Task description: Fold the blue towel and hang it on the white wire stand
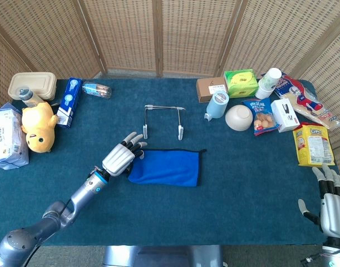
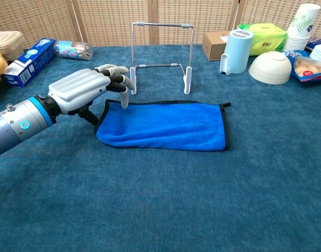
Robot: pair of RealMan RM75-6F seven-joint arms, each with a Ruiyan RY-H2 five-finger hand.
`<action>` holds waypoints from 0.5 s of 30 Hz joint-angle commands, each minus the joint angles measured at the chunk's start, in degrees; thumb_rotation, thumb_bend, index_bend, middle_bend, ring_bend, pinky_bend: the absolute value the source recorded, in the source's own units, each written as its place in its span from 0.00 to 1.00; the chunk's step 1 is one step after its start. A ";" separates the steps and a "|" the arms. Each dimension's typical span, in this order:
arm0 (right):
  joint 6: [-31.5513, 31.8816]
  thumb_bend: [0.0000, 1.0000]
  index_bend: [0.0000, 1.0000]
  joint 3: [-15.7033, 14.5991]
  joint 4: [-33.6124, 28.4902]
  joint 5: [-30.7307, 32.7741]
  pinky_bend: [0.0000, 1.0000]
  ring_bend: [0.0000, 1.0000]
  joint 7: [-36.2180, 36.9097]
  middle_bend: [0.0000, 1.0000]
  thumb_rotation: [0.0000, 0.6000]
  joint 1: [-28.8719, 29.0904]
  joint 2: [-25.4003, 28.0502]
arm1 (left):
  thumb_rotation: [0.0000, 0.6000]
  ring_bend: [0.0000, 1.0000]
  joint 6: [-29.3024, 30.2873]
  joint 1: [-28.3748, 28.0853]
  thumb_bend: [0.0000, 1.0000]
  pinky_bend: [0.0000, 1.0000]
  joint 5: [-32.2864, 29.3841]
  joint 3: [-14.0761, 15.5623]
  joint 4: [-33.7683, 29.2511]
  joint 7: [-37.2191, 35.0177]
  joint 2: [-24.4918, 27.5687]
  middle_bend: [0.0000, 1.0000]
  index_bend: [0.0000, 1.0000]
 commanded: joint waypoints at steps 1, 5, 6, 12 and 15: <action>0.04 0.28 0.10 0.10 -0.08 -0.02 0.00 0.00 0.02 0.05 1.00 -0.10 0.03 | 1.00 0.04 0.02 -0.01 0.39 0.01 -0.23 0.02 0.41 -0.24 -0.26 0.25 0.49; 0.02 0.28 0.10 0.19 -0.23 0.00 0.00 0.00 -0.06 0.05 1.00 -0.24 0.07 | 1.00 0.05 -0.07 -0.17 0.40 0.01 -0.46 0.05 0.77 -0.58 -0.65 0.26 0.50; 0.01 0.28 0.10 0.22 -0.27 0.03 0.00 0.00 -0.09 0.05 1.00 -0.28 0.06 | 1.00 0.05 0.01 -0.26 0.40 0.01 -0.47 0.07 0.91 -0.67 -0.78 0.26 0.51; 0.10 0.28 0.10 0.37 -0.40 0.06 0.00 0.00 -0.19 0.05 1.00 -0.59 0.25 | 1.00 0.05 0.82 -0.35 0.40 0.01 -0.60 0.18 1.30 -1.47 -1.05 0.25 0.50; -0.03 0.28 0.10 0.47 -0.47 0.11 0.00 0.00 -0.20 0.04 1.00 -0.63 0.33 | 1.00 0.05 1.40 -0.26 0.40 0.01 -0.73 0.16 1.22 -1.79 -0.93 0.25 0.50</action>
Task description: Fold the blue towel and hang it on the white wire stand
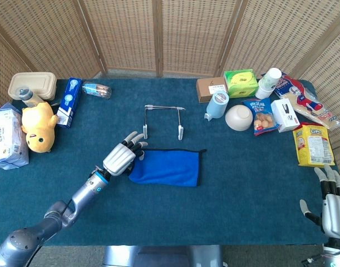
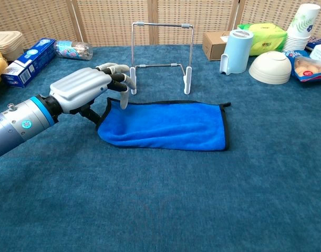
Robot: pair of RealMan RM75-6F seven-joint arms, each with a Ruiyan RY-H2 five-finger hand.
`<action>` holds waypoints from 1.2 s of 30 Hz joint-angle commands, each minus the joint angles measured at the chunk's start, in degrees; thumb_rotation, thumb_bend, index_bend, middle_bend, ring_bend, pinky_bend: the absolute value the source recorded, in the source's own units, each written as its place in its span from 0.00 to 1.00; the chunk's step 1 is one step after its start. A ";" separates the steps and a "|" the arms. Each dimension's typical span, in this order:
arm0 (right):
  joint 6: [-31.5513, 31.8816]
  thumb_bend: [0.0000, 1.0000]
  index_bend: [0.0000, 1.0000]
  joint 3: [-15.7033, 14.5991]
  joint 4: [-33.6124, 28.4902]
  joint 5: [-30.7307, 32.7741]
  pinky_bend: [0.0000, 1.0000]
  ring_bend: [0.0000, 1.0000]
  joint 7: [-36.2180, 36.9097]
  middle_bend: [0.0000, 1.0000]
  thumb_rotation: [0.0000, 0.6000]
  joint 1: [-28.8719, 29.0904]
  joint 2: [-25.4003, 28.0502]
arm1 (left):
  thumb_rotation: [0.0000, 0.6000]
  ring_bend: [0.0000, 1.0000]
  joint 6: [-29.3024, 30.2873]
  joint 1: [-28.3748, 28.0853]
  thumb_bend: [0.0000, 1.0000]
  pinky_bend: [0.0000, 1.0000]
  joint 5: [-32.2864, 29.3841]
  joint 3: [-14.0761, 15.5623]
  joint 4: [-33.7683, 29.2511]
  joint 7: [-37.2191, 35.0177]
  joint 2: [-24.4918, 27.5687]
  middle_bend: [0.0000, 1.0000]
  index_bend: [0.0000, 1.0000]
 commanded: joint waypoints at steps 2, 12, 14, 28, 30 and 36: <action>-0.17 0.28 0.10 0.09 -0.06 -0.01 0.00 0.00 -0.04 0.04 1.00 0.00 0.03 | 1.00 0.05 0.57 0.12 0.40 0.01 -0.14 0.03 -0.13 -0.31 0.21 0.25 0.50; -0.50 0.28 0.10 0.26 -0.13 0.08 0.00 0.00 -0.21 0.04 1.00 -0.12 -0.13 | 1.00 0.05 0.86 -0.08 0.50 0.02 -0.21 0.35 -0.64 -0.66 0.55 0.26 0.56; -0.49 0.28 0.10 0.30 -0.14 0.08 0.00 0.00 -0.19 0.04 1.00 -0.16 -0.12 | 1.00 0.07 1.08 -0.06 0.50 0.02 -0.26 0.32 -0.68 -0.64 0.54 0.27 0.60; -0.11 0.28 0.10 0.55 0.63 -0.21 0.00 0.00 1.36 0.05 1.00 -0.81 -0.09 | 1.00 0.14 5.47 -1.13 0.50 0.04 -2.25 -3.85 -11.97 0.01 6.26 0.38 0.73; -0.11 0.28 0.10 0.58 0.85 -0.25 0.00 0.00 1.74 0.05 1.00 -0.91 -0.06 | 1.00 0.14 5.50 -1.73 0.50 0.04 -2.82 -5.17 -16.65 1.37 8.67 0.38 0.73; -0.71 0.28 0.10 0.54 2.13 -0.11 0.00 0.00 3.57 0.05 1.00 -1.04 -0.59 | 1.00 0.14 3.52 -3.62 0.50 0.04 -6.09 -10.74 -35.26 7.52 17.97 0.39 0.74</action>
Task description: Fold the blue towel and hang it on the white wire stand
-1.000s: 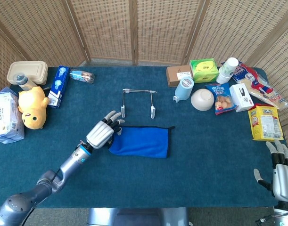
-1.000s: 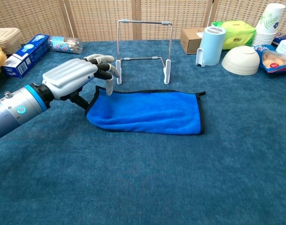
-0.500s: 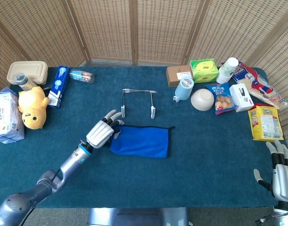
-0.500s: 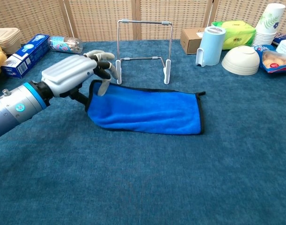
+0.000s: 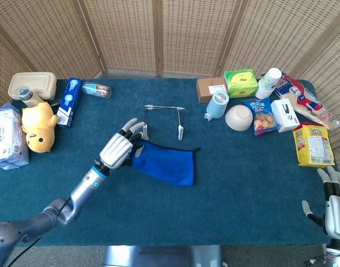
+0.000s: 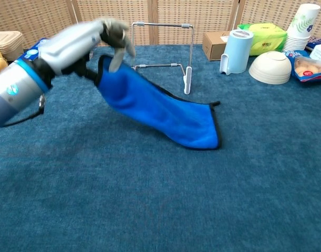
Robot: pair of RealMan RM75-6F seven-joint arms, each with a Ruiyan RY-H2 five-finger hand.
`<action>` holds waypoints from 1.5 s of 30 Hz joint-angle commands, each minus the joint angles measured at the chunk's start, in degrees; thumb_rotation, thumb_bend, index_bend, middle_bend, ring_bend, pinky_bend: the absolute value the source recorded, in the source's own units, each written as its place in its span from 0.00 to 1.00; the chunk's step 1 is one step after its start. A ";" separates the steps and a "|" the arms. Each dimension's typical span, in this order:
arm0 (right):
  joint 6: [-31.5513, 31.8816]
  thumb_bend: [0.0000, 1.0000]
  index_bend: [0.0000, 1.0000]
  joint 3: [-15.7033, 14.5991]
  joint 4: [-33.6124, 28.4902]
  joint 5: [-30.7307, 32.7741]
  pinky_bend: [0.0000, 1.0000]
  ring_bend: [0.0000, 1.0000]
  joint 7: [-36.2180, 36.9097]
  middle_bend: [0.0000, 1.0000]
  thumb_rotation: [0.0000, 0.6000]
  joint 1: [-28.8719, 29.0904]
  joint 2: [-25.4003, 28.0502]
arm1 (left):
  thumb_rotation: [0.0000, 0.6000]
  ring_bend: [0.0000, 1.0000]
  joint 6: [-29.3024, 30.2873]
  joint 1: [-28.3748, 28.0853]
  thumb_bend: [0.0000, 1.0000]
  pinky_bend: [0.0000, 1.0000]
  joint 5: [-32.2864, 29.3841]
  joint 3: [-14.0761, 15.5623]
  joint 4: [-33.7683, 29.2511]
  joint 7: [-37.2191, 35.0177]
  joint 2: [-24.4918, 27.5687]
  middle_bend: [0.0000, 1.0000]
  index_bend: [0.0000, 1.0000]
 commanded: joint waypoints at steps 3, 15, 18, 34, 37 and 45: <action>-0.66 0.28 0.10 -0.04 1.45 0.06 0.00 0.00 1.90 0.05 1.00 -0.05 -0.41 | 1.00 0.14 -3.14 -2.45 0.51 0.04 -4.85 -7.34 -21.39 9.40 11.63 0.39 0.75; -1.83 0.28 0.09 -0.04 5.03 -0.21 0.00 0.00 7.17 0.05 1.00 -0.16 -1.12 | 1.00 0.15 -11.39 -5.93 0.52 0.04 -22.29 -19.39 -45.38 26.28 23.14 0.40 0.76; -2.17 0.28 0.09 -0.09 5.89 -0.31 0.00 0.00 8.30 0.05 1.00 -0.14 -1.33 | 1.00 0.15 -12.06 -7.07 0.52 0.04 -27.12 -21.34 -47.86 30.91 24.29 0.40 0.76; -2.88 0.28 0.09 0.29 8.21 0.69 0.00 0.00 11.15 0.05 1.00 -0.53 -1.44 | 1.00 0.15 -14.88 -16.95 0.54 0.03 -51.59 -27.49 -40.96 41.42 20.44 0.40 0.76; -2.84 0.28 0.09 0.37 8.07 0.88 0.00 0.00 11.17 0.05 1.00 -0.67 -1.34 | 1.00 0.15 -15.13 -19.18 0.54 0.03 -54.72 -27.94 -36.98 42.15 18.40 0.40 0.76; -3.16 0.28 0.08 0.34 7.77 1.21 0.00 0.00 10.78 0.04 1.00 -0.81 -1.21 | 1.00 0.15 -17.13 -24.09 0.54 0.03 -60.51 -28.59 -25.55 42.82 13.43 0.40 0.76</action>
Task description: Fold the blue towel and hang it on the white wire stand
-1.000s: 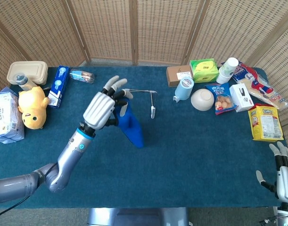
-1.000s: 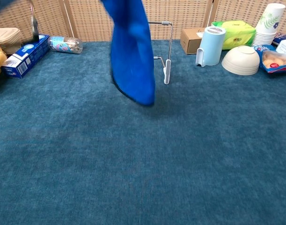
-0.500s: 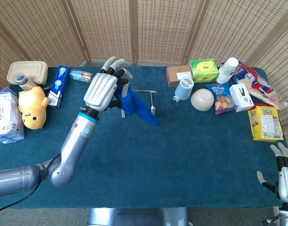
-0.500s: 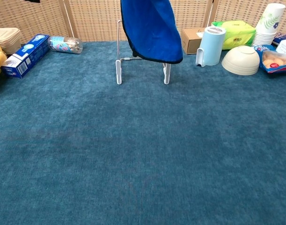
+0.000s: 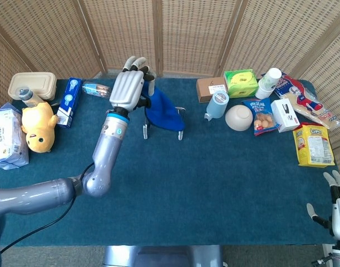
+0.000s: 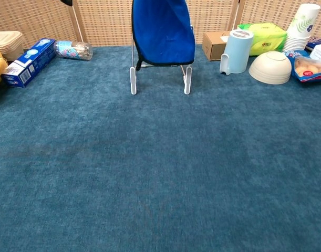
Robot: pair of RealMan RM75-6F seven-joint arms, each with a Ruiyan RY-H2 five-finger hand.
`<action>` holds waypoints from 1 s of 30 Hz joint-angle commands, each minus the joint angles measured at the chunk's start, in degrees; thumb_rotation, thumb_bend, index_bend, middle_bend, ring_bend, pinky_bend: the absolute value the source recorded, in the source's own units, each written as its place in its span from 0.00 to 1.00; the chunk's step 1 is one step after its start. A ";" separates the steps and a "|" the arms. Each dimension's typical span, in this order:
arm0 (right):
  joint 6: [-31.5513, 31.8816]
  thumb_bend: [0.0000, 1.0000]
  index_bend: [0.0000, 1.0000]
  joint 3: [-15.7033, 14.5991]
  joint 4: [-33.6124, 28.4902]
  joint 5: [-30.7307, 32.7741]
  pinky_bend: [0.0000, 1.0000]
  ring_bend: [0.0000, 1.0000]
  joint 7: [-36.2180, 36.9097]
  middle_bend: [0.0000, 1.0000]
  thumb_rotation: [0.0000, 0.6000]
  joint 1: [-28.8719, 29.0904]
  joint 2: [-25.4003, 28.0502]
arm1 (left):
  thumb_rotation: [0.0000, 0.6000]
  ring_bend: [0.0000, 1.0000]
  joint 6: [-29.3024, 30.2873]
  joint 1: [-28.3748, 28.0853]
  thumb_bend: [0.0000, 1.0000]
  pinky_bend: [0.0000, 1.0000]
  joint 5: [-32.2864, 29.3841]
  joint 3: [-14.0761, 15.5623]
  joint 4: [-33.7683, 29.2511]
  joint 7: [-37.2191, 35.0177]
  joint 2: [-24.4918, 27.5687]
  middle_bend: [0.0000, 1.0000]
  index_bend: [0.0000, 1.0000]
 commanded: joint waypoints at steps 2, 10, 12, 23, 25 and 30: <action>-0.10 0.28 0.08 -0.02 -0.29 -0.02 0.00 0.00 -0.25 0.04 1.00 0.01 -0.10 | 1.00 0.15 -2.57 -3.66 0.54 0.03 -3.77 -0.78 7.64 -0.03 -3.77 0.39 0.76; 0.31 0.28 0.07 -0.03 -1.29 -0.01 0.00 0.00 -1.07 0.05 1.00 -0.34 0.43 | 1.00 0.15 -5.24 -7.81 0.54 0.03 -5.33 -1.37 19.45 -1.79 -8.98 0.39 0.76; 0.48 0.28 0.08 -0.04 -1.57 -0.06 0.00 0.00 -1.23 0.05 1.00 -0.47 0.66 | 1.00 0.15 -5.88 -8.47 0.54 0.03 -5.84 -1.47 21.96 -2.33 -10.26 0.39 0.76; 0.96 0.28 0.07 -0.27 -2.22 0.12 0.00 0.00 -1.43 0.04 1.00 -1.23 1.16 | 1.00 0.14 -9.49 -12.11 0.54 0.02 -4.56 -0.87 36.72 -5.08 -17.05 0.38 0.75; 1.00 0.28 0.07 -0.28 -2.32 0.21 0.00 0.00 -1.51 0.05 1.00 -1.32 1.23 | 1.00 0.14 -10.09 -12.79 0.54 0.02 -4.21 -0.93 39.32 -5.55 -18.05 0.38 0.75; 1.35 0.28 0.07 -0.31 -2.87 0.47 0.00 0.00 -2.03 0.04 1.00 -1.72 1.60 | 1.00 0.14 -12.23 -15.04 0.54 0.02 -2.98 -1.36 47.67 -7.69 -21.46 0.38 0.74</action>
